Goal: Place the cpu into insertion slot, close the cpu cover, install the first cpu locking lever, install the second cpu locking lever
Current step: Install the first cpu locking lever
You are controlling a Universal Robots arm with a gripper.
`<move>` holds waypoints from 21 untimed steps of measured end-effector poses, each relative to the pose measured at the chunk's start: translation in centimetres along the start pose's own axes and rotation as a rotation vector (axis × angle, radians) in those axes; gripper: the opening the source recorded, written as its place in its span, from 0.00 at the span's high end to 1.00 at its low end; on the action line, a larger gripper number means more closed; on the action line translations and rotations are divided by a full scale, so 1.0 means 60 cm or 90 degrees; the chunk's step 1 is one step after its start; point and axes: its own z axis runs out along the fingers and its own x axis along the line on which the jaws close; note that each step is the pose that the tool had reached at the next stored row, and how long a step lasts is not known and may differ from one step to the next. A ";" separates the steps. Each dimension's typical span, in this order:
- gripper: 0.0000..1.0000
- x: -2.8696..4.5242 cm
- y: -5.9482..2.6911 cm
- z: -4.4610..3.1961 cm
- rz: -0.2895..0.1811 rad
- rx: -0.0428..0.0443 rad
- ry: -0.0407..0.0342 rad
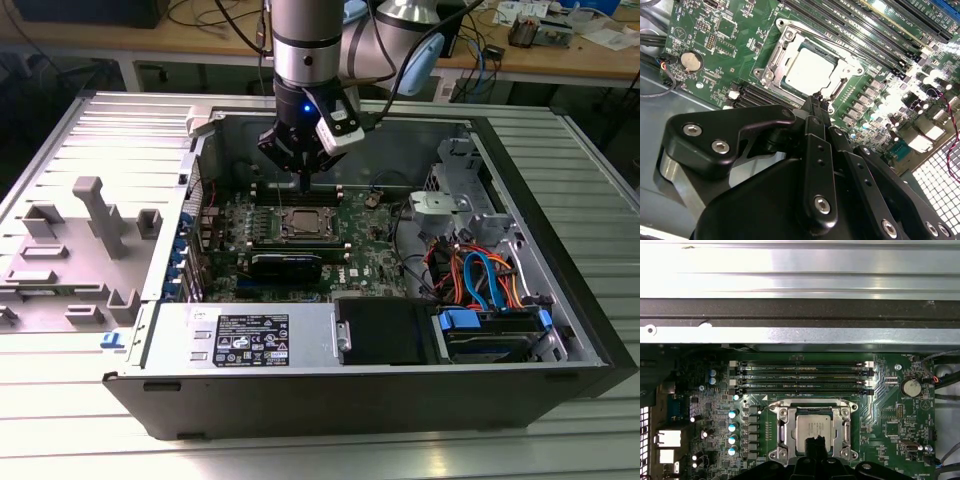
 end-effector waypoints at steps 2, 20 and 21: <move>0.89 0.000 0.000 -0.001 0.000 0.0000 0.0006; 0.89 0.052 -0.001 -0.017 -0.030 -0.0096 0.0038; 0.89 0.058 -0.001 -0.017 -0.033 -0.0108 0.0037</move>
